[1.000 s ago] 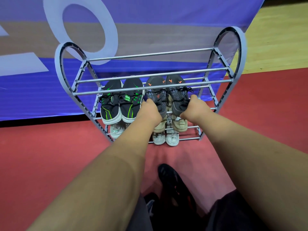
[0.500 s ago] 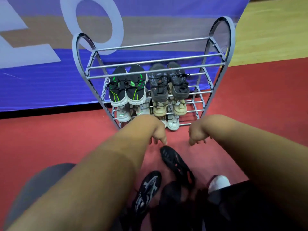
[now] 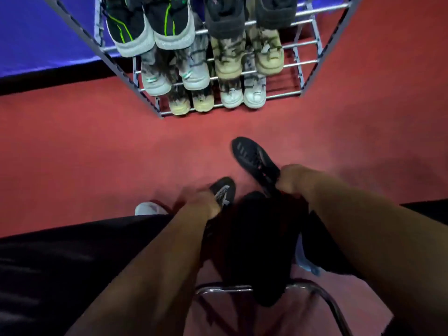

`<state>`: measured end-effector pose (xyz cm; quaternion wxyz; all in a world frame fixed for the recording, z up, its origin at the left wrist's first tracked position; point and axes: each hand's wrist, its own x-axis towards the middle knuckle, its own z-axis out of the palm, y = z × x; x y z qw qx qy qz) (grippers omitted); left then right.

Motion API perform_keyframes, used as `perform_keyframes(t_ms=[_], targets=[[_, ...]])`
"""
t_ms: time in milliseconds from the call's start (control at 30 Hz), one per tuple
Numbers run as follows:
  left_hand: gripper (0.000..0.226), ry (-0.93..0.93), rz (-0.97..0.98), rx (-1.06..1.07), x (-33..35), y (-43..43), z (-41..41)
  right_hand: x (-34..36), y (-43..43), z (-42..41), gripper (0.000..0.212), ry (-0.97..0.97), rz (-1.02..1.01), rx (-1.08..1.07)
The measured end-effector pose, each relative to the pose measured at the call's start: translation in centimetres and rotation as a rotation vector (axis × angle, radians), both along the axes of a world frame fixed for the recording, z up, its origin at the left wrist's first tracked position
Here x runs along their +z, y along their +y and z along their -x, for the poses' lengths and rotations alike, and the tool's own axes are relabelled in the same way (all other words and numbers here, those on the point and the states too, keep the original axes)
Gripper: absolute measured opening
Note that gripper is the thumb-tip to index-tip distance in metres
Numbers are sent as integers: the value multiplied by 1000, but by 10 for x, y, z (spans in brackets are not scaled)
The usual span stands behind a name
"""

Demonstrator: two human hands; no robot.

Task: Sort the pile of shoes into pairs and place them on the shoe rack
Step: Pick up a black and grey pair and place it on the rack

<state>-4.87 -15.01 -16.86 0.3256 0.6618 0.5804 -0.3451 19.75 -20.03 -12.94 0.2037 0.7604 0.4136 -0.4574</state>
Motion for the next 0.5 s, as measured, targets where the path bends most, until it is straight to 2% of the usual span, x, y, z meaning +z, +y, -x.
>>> perform_keyframes(t_ms=[133,233,267,367,433,500], targets=[[90,77,79,18,-46,-11,35,-29,5,0,53,-16,-16,5],[125,51,192,39,-63,-5,37,-41,8,2,59,-43,3,-26],[129,41,211,66,-66,-3,37,-47,7,2,54,-42,51,-32],[120,62,184,111,-75,-5,33,-65,-4,14,41,107,291,-132],[121,82,163,98,-80,-8,30,-72,-11,30,34,134,299,-153],[122,96,129,78,-86,-13,27,-77,-14,47,39,129,229,-99]])
